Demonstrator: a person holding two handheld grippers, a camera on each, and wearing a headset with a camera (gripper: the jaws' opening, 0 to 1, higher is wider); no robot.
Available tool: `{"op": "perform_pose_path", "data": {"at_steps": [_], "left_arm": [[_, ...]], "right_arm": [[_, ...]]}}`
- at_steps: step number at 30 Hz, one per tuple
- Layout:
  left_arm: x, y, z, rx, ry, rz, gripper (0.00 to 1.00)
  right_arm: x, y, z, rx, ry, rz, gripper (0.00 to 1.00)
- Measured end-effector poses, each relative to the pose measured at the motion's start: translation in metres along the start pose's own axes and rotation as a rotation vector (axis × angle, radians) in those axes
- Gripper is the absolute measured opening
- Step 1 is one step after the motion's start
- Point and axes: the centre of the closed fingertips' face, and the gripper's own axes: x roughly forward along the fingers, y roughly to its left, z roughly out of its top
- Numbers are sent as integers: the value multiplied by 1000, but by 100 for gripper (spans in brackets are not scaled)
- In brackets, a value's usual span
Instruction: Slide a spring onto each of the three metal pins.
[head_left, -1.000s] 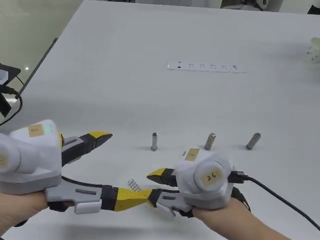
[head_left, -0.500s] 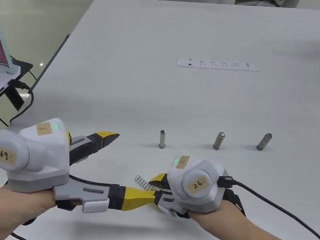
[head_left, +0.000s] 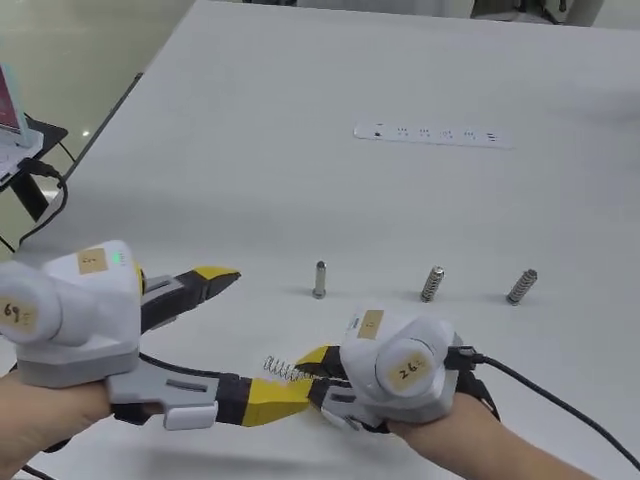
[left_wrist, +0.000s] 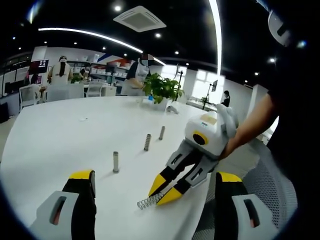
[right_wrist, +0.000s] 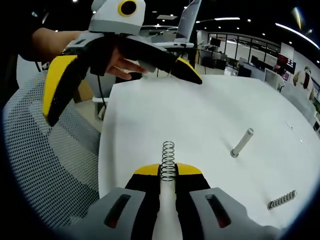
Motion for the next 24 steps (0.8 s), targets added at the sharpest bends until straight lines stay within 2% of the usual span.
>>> {"op": "perform_pose_path", "data": {"at_steps": [4,9,14,21,24], "left_arm": [[6,-4,4,3,-10,-8,96],[16,-11,3,7,1,-28,93],[25,-15,7,9,-4,-40,91],[39,-16,13,38,-9,-59,81],[45,-17,14,45,-9,-73,74]], "right_arm": [[-18,-9,0,-17,-6,-9,8],[-40,-23,-2,-27,-13,-13,8],[-56,-34,-3,-38,-21,-15,8],[-76,-37,1,-81,-46,36,8],[-82,-38,3,-93,-55,50,8]]}}
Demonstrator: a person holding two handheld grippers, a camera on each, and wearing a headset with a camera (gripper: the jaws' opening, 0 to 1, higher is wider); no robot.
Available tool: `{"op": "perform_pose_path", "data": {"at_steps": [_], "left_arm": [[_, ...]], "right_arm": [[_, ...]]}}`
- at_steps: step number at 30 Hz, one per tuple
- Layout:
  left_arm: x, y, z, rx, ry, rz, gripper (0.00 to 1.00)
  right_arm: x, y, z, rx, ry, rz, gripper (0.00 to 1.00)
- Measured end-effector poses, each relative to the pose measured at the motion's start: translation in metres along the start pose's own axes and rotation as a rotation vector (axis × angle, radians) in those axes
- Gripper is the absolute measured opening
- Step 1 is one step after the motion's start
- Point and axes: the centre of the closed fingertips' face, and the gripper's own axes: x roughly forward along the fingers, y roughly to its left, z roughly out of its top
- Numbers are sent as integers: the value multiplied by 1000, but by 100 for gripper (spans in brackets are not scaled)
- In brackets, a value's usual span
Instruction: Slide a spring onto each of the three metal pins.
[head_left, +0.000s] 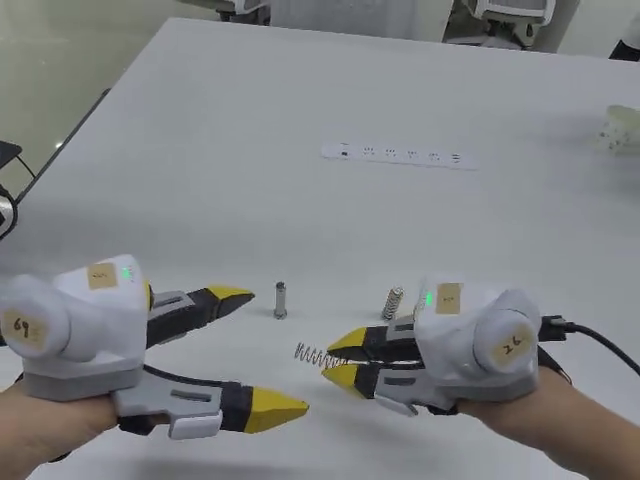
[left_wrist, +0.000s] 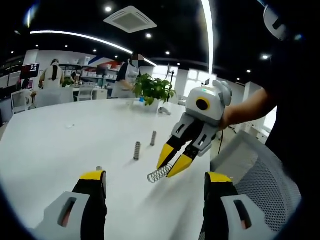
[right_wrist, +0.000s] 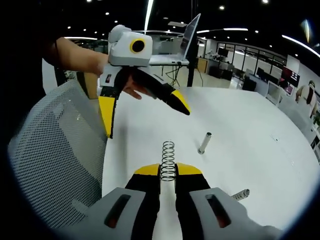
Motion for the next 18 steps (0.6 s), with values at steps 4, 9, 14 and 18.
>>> {"op": "perform_pose_path", "data": {"at_steps": [4,9,14,18], "left_arm": [[9,-1,0,20,1,-18,65],[17,-3,5,28,-8,-40,53],[24,-6,7,43,-3,-73,43],[27,-8,9,53,-6,-94,38]], "right_arm": [[-7,-2,3,-25,-9,22,8],[-14,-3,7,-47,-15,46,8],[-18,-3,13,-69,-20,66,8],[-18,-1,15,-107,-7,88,8]]}}
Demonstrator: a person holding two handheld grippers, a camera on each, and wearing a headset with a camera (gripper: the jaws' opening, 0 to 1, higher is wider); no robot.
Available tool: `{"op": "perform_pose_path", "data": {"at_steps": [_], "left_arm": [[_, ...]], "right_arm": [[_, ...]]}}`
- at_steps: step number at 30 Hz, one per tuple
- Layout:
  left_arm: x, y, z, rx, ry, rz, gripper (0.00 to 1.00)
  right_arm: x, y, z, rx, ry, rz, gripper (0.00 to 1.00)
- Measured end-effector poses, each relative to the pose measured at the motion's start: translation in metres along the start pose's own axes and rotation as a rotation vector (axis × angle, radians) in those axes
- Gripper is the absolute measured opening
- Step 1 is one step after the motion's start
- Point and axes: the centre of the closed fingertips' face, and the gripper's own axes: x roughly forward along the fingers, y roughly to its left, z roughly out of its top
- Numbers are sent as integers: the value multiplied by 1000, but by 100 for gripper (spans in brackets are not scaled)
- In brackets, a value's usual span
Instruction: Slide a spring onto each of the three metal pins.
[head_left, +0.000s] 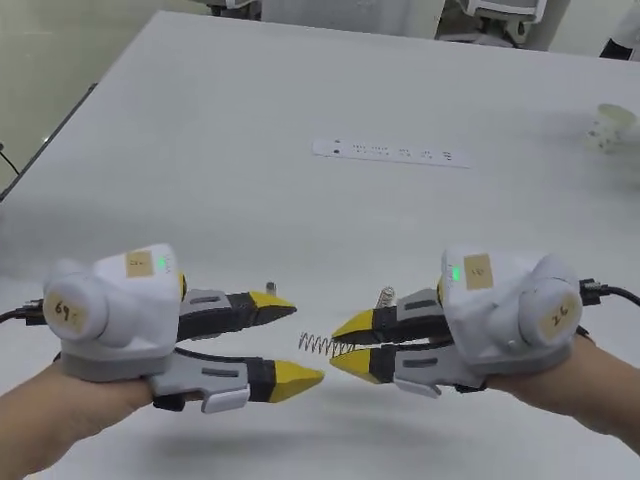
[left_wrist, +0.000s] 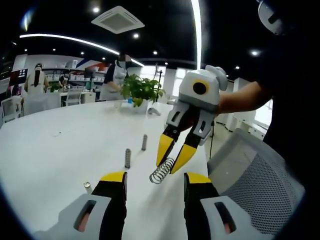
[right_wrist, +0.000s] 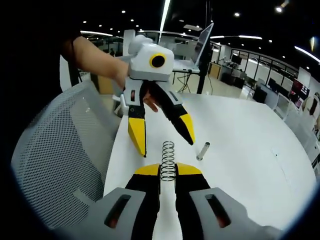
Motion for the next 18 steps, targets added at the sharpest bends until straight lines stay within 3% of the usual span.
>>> {"op": "perform_pose_path", "data": {"at_steps": [13,16,18], "left_arm": [[4,-4,-1,36,11,-56,20],[5,-9,-2,40,16,-78,8],[5,-7,-3,49,16,-72,5]], "right_arm": [[-2,1,-1,-40,21,20,8],[-2,1,0,-38,17,20,8],[-3,2,0,-41,20,20,8]]}}
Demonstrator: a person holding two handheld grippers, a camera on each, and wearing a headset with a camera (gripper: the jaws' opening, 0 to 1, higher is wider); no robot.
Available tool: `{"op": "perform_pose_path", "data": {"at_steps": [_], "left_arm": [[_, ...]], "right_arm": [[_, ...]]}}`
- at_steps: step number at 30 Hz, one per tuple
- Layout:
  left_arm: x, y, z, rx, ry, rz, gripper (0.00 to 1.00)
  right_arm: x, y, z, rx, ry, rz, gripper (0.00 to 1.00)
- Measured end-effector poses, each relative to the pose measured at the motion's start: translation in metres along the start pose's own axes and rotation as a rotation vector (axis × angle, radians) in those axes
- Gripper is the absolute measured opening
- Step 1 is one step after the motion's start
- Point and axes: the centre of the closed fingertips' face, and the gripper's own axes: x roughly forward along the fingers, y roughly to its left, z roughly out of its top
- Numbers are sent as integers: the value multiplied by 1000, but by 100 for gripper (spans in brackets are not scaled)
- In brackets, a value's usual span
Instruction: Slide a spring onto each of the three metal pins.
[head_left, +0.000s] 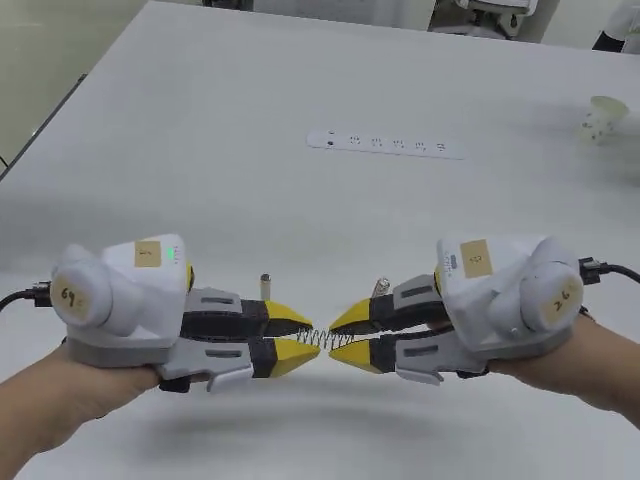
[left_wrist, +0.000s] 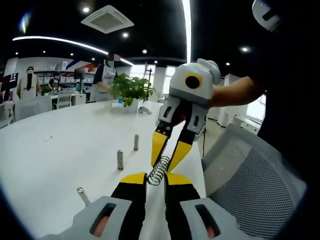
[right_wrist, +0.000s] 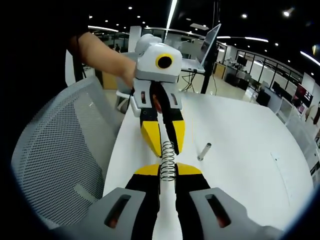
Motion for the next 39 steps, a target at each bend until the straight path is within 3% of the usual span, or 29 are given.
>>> {"op": "perform_pose_path", "data": {"at_steps": [6,20,30,34,39], "left_arm": [[3,-2,-2,8,5,-12,5],[14,-9,-17,31,67,-48,3],[17,-8,-17,20,70,-55,3],[18,-8,-18,16,68,-57,3],[19,-7,-15,17,66,-62,3]], "right_arm": [[-1,1,-2,0,4,1,8],[3,10,-21,46,24,2,8],[1,9,-24,94,24,-30,10],[-2,8,-28,112,30,-45,23],[-7,4,-34,156,18,-74,20]]}}
